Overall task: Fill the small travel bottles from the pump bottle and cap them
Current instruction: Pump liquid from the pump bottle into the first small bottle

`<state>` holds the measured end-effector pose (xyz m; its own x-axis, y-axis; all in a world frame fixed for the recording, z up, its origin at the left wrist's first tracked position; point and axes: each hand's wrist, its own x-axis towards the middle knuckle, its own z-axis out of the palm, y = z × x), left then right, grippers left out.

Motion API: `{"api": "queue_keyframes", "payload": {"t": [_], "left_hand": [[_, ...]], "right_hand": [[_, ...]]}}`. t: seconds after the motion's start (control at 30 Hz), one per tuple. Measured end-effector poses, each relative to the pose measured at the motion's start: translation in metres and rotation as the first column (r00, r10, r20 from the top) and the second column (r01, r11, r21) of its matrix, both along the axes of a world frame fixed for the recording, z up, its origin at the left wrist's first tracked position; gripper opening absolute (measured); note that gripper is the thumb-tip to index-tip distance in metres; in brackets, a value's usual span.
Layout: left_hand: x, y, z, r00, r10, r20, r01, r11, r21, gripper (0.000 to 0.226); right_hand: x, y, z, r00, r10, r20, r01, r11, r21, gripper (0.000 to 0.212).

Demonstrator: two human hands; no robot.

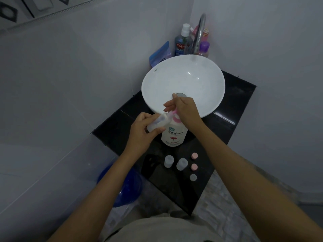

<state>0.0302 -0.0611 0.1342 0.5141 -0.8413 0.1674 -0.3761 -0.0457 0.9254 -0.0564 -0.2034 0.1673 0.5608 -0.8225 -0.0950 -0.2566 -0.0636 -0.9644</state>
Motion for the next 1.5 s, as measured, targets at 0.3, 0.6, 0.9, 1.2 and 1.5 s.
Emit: {"api": "queue_keyframes", "payload": {"t": [0.3, 0.6, 0.9, 1.2, 1.5], "left_hand": [[0.001, -0.001, -0.006, 1.000, -0.016, -0.027, 0.017, 0.999, 0.036, 0.044], [0.006, -0.002, -0.005, 0.999, -0.043, -0.021, 0.044, 0.998, 0.033, 0.046], [0.009, -0.001, -0.002, 0.999, -0.049, 0.004, 0.048, 0.997, 0.053, 0.051], [0.003, 0.001, 0.002, 1.000, -0.021, -0.008, 0.021, 1.000, 0.023, 0.046], [0.004, 0.000, 0.005, 1.000, 0.001, 0.030, -0.003, 0.998, 0.059, 0.046]], "right_hand": [[0.000, -0.001, -0.005, 1.000, 0.020, -0.016, -0.019, 0.999, 0.037, 0.046], [-0.001, 0.000, -0.007, 0.999, -0.008, -0.048, 0.010, 0.999, 0.047, 0.046], [-0.001, -0.003, -0.012, 0.999, -0.001, -0.047, 0.001, 1.000, -0.003, 0.044], [0.002, -0.001, -0.011, 0.998, -0.039, 0.040, 0.041, 0.999, -0.029, 0.042], [0.000, -0.005, -0.007, 0.999, -0.014, -0.033, 0.012, 0.998, -0.062, 0.040]]}}
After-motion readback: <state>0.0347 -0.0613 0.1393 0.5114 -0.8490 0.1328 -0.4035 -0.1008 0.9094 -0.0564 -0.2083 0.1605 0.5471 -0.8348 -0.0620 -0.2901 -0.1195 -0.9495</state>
